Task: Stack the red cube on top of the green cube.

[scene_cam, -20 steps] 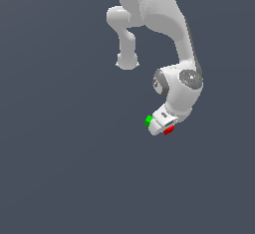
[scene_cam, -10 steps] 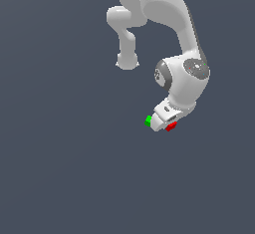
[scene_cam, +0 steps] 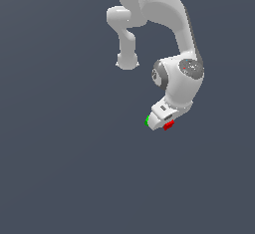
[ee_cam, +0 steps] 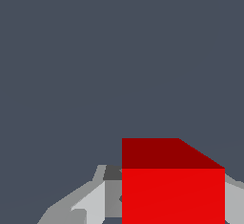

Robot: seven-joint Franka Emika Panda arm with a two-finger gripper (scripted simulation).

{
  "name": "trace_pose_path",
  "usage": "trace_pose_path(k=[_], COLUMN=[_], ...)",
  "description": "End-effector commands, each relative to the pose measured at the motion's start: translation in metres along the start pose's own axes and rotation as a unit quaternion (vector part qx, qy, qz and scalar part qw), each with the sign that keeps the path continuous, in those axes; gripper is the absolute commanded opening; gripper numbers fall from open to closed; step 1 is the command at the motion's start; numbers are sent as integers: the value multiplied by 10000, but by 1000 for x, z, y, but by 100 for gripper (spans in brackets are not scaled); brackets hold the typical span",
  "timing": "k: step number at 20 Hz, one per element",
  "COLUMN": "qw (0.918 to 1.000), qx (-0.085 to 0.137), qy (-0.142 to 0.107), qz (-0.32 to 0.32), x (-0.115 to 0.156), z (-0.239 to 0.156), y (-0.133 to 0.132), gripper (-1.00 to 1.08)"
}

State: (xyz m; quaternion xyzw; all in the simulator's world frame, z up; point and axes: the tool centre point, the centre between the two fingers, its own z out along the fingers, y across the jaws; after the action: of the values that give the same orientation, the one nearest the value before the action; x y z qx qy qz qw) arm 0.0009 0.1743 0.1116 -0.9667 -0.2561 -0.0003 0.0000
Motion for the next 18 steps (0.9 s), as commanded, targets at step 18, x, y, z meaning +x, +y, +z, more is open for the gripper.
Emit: trace_pose_path(k=[18], qw=[10000], qx=[3], qy=[-2], qz=[4], x=[-80], z=[47], y=[15], gripper=[-100])
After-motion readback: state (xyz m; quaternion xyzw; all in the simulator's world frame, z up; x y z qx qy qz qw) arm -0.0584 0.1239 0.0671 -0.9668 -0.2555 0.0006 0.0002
